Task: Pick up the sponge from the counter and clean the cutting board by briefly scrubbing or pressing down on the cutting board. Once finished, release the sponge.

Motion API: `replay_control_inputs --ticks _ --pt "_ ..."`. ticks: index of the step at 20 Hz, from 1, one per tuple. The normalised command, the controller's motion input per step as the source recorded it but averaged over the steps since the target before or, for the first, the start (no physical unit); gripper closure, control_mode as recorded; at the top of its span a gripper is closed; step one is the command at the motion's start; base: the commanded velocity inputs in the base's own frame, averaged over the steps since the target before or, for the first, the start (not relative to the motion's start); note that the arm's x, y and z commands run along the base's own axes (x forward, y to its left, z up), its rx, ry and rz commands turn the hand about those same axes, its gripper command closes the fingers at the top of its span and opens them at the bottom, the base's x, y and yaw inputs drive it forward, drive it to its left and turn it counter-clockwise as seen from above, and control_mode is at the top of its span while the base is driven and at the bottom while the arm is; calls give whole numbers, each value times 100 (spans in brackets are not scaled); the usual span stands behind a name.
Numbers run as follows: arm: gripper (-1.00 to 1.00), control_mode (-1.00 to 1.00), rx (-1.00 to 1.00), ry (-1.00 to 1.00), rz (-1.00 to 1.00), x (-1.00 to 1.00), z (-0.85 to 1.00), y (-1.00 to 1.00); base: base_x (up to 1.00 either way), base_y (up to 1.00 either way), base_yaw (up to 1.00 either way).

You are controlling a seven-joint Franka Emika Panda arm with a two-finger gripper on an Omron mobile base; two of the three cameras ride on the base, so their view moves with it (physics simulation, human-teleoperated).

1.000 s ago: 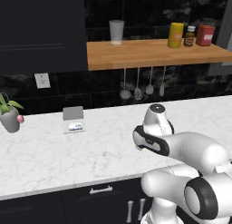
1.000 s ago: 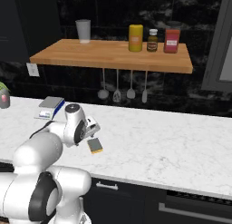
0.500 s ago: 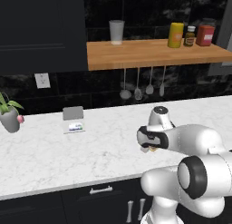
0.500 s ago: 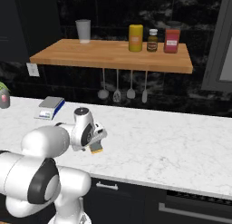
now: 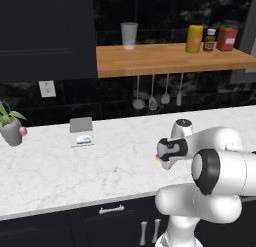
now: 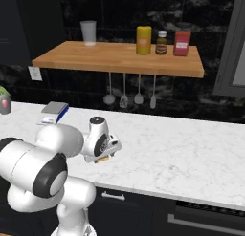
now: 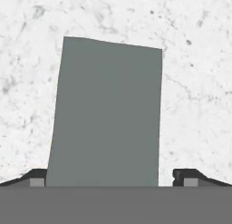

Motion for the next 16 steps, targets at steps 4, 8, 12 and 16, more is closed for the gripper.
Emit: replay_control_inputs --ticks 4,8,12,16 --pt "-100 -100 0 0 0 -4 -51 -1 0 0 0" --pt "-100 -100 0 0 -1 0 -21 0 0 0 0" --pt "-100 -100 0 0 0 0 -9 0 0 0 0" --pt "-100 -100 0 0 0 0 -1 1 0 0 0"
